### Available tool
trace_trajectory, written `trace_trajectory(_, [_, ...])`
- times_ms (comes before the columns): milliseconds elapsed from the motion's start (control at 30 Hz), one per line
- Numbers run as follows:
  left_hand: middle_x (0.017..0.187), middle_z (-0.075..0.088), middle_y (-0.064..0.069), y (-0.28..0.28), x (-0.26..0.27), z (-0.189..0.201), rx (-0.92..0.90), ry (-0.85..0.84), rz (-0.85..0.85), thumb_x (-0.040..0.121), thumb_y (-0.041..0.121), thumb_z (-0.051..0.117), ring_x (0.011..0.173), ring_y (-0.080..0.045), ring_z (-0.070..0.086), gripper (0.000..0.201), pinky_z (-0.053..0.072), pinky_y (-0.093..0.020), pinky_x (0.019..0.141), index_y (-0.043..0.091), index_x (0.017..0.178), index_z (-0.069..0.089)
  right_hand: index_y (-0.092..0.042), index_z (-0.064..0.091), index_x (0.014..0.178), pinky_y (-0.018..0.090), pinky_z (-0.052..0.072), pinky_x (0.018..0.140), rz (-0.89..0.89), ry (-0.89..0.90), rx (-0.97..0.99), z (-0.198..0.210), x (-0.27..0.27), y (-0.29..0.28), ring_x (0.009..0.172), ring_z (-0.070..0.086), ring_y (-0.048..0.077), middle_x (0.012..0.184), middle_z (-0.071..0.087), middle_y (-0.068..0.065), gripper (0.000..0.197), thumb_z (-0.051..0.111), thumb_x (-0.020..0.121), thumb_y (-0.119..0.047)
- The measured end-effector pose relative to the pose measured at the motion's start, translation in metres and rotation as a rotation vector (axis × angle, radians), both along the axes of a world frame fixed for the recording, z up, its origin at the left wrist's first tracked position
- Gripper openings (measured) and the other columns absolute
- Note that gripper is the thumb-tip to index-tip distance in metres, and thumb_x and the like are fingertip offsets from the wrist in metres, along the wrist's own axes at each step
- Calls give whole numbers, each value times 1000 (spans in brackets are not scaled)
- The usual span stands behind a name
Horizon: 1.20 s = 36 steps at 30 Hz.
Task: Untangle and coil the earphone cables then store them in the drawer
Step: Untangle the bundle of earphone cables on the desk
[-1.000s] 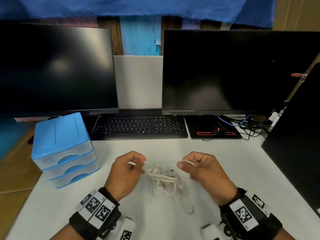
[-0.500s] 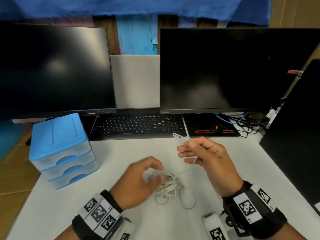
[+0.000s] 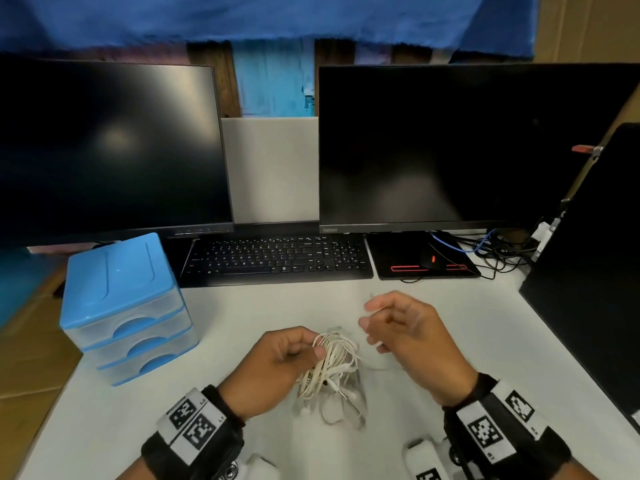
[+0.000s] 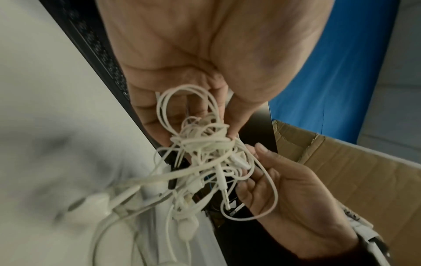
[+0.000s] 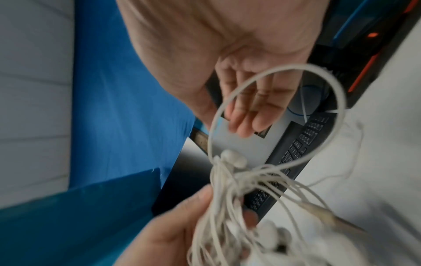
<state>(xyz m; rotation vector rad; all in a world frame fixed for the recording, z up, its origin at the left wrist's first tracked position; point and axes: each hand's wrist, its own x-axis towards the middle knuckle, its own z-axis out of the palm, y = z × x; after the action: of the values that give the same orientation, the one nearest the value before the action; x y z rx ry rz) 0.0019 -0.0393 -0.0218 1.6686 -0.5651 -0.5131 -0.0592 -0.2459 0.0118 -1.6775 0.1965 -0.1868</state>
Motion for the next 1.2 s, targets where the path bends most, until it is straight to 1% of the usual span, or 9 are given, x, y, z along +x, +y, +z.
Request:
trace_trajectory(100, [85, 74, -5, -1, -2, 5, -82, 33, -2, 94, 4, 54, 73, -10, 67, 14, 49, -18, 67, 0, 98, 67, -21, 71, 79, 19, 48, 64, 104, -34, -277, -10, -5, 11, 65, 56, 6, 70, 66, -2, 8, 79, 80, -21])
trace_trajectory(233, [82, 72, -3, -1, -4, 11, -131, 48, -22, 95, 7, 54, 72, -10, 64, 13, 49, -19, 68, -2, 96, 63, -23, 71, 79, 17, 45, 60, 110, -89, -425, -17, -7, 17, 70, 59, 6, 79, 66, -5, 8, 79, 79, -26])
trace_trajectory(333, [80, 69, -1, 0, -6, 14, -106, -16, 3, 79, 28, 75, 73, -14, 63, 23, 50, -25, 67, 9, 86, 63, -22, 71, 77, 17, 45, 59, 118, -133, -392, -17, -8, 19, 72, 60, 8, 82, 66, -6, 8, 75, 82, -17])
trace_trajectory(433, [72, 67, -7, 2, -4, 10, -82, -75, 117, 66, 32, 83, 65, -19, 61, 27, 51, -32, 63, 17, 74, 63, -19, 70, 76, 17, 46, 55, 132, -132, -358, -15, -9, 21, 70, 61, 6, 79, 67, -6, 10, 73, 84, -14])
trace_trajectory(533, [76, 72, -15, 1, -2, 10, -108, -45, 168, 75, 19, 80, 66, -24, 65, 13, 53, -37, 68, 14, 80, 69, -21, 72, 82, 17, 43, 51, 158, -105, -374, -14, -9, 20, 62, 61, 4, 79, 70, -11, 8, 69, 88, -19])
trace_trajectory(633, [77, 74, -10, 2, 0, 13, -99, -40, 177, 84, 10, 71, 70, -20, 68, 2, 54, -27, 71, 9, 84, 72, -25, 71, 86, 28, 52, 60, 183, -123, -375, -15, -8, 16, 70, 66, 11, 85, 71, -8, 13, 63, 93, -18])
trace_trajectory(967, [78, 73, -16, 1, 1, 21, -220, 107, 288, 97, 13, 51, 67, -28, 70, 13, 52, -25, 58, 3, 92, 59, -13, 69, 83, 31, 51, 61, 232, -196, -114, -19, -2, 5, 80, 62, 17, 91, 72, 11, 23, 65, 85, 9])
trace_trajectory(1067, [81, 74, -13, 1, 0, 24, -226, 102, 241, 83, 21, 66, 66, -23, 67, 24, 52, -26, 62, 6, 99, 60, -7, 67, 81, 30, 51, 62, 231, -198, -57, -21, 0, 4, 79, 60, 23, 89, 71, 15, 21, 63, 83, 13])
trace_trajectory(1200, [78, 72, -9, -1, -3, 20, -203, 97, 182, 60, 12, 82, 66, -24, 62, 50, 55, -29, 64, 13, 105, 61, -10, 66, 80, 33, 53, 62, 244, -202, -21, -23, 2, 5, 79, 60, 31, 89, 70, 16, 27, 61, 82, 16])
